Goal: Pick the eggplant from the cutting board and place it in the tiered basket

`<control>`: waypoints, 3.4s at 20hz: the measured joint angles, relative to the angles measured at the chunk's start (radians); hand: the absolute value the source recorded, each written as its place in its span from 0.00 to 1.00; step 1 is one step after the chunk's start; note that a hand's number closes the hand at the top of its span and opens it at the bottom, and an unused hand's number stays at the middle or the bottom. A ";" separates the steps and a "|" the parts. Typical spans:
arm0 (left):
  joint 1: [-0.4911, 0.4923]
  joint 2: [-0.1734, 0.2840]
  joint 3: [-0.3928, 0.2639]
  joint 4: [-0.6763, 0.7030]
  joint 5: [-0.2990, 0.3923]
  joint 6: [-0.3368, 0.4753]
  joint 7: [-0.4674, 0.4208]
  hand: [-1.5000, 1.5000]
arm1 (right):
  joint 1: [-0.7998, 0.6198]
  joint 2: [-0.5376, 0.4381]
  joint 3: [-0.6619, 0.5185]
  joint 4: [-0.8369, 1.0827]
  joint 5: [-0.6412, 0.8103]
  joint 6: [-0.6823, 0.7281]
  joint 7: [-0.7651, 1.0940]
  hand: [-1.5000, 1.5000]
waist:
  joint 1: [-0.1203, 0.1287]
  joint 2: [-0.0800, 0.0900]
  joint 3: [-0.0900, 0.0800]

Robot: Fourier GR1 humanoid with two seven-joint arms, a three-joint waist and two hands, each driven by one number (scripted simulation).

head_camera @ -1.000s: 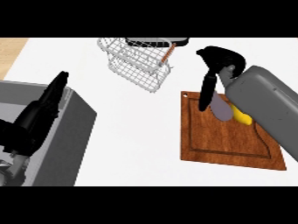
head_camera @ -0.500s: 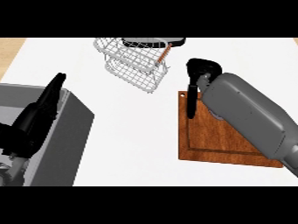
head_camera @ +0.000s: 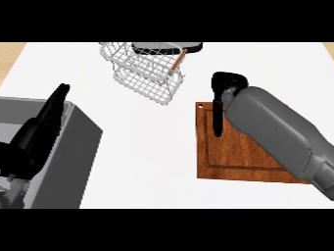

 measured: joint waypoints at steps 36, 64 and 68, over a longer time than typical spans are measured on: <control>-0.034 0.005 -0.017 0.024 0.013 -0.009 -0.016 0.50 | 0.176 -0.030 -0.022 0.103 0.170 -0.122 -0.103 0.00 | 0.005 0.003 0.001; 0.008 0.036 -0.006 0.021 0.033 0.020 -0.021 0.50 | 0.191 0.263 -0.095 0.039 0.379 -0.593 0.067 1.00 | -0.047 -0.028 -0.012; 0.031 0.045 0.001 0.014 0.037 0.031 -0.021 0.50 | 0.163 0.306 -0.106 -0.006 0.466 -0.684 0.116 1.00 | -0.068 -0.039 -0.015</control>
